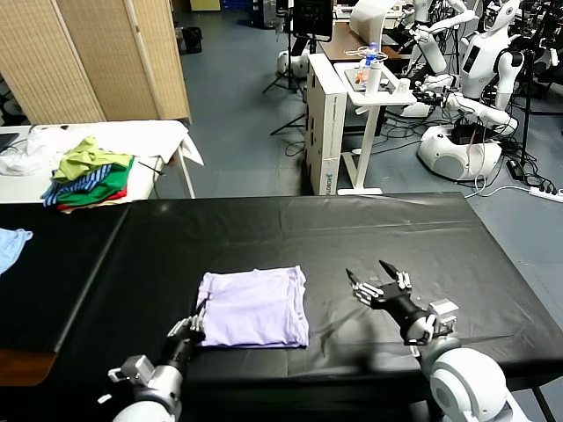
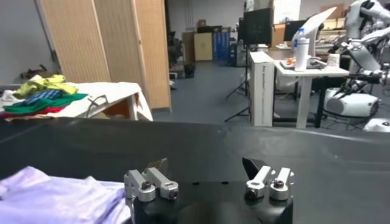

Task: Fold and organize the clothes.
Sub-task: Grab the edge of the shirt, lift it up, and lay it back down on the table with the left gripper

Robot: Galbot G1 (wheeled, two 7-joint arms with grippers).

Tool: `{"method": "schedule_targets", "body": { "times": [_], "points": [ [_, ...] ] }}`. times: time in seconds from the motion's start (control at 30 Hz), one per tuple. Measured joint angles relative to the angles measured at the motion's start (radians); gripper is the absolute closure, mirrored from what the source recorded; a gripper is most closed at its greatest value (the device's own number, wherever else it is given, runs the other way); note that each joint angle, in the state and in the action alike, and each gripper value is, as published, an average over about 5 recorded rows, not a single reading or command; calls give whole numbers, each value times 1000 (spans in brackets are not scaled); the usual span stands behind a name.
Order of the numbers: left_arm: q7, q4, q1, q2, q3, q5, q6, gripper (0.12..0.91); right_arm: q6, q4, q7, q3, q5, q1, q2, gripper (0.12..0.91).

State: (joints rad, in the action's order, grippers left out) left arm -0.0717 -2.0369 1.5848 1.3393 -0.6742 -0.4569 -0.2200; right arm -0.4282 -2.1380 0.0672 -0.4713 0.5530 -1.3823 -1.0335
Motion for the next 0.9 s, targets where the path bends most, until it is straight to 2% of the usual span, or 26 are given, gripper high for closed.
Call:
{"method": "schedule_targets", "body": {
  "times": [0.17, 0.37, 0.47, 0.57, 0.73, 0.9],
  "points": [
    [-3, -23, 44, -149, -100, -63, 1, 855, 1, 16, 0, 11, -9, 6, -12, 118],
    [-5, -41, 149, -312, -277, -119, 9, 855, 4, 34, 0, 30, -17, 14, -30, 118],
    [5, -56, 205, -375, -365, -135, 0, 855, 9, 42, -1, 40, -24, 14, -36, 118],
    [26, -82, 239, -406, -424, -128, -25, 855, 13, 45, -1, 46, -31, 10, -39, 118],
    [96, -171, 227, -379, -408, -123, -94, 855, 14, 38, -1, 39, -40, -3, -37, 118],
    [157, -300, 175, -297, -266, -175, -147, 855, 13, 25, -1, 21, -57, -30, -40, 118]
  ]
}}
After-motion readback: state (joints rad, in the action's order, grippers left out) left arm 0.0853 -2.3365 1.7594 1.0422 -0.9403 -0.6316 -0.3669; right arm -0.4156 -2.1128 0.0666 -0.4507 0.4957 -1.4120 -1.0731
